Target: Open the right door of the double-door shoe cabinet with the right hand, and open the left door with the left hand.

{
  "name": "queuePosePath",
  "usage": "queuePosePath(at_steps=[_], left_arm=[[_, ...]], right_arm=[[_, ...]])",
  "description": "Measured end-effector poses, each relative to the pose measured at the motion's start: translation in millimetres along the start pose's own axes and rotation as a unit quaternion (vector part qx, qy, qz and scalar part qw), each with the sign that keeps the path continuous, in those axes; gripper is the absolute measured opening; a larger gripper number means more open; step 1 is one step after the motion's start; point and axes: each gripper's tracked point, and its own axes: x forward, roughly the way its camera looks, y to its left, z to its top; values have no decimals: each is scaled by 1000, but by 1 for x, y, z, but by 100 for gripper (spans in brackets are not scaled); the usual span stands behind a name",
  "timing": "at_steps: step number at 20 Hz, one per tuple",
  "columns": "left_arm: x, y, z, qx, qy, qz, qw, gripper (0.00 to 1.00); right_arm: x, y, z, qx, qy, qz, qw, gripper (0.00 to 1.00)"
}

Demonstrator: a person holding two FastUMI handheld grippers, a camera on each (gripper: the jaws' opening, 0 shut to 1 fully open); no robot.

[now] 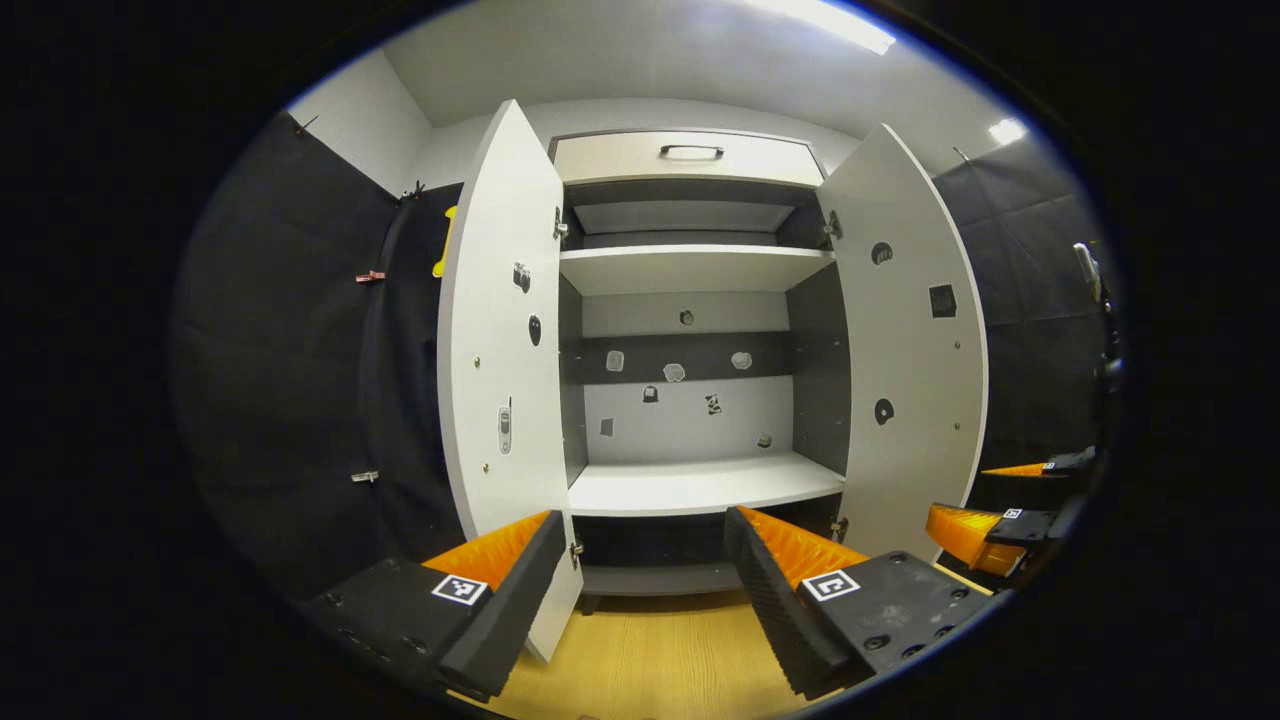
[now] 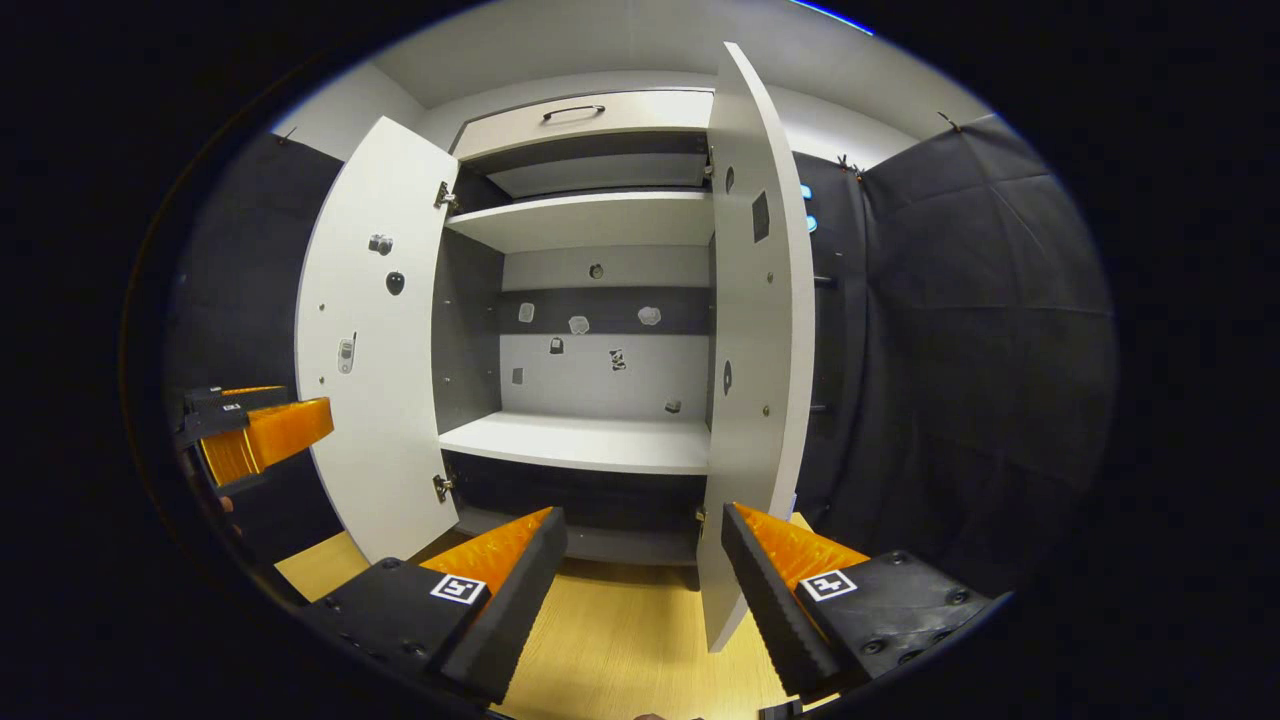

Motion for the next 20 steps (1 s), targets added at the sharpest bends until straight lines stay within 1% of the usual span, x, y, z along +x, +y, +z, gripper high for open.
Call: queuePosePath(at_steps=[5,10,20], left_arm=[[3,3,3,-5,-3,-2,1000,98],[6,7,0,-6,2,-5,1000,98],[7,19,-1,-11,-1,-3,1000,98]], right_arm=[[5,-7,9,7,-9,-12,1000,98],[8,-8,9,11,-7,-20,1000,98],[12,1,20,5,-18,-18,1000,98]])
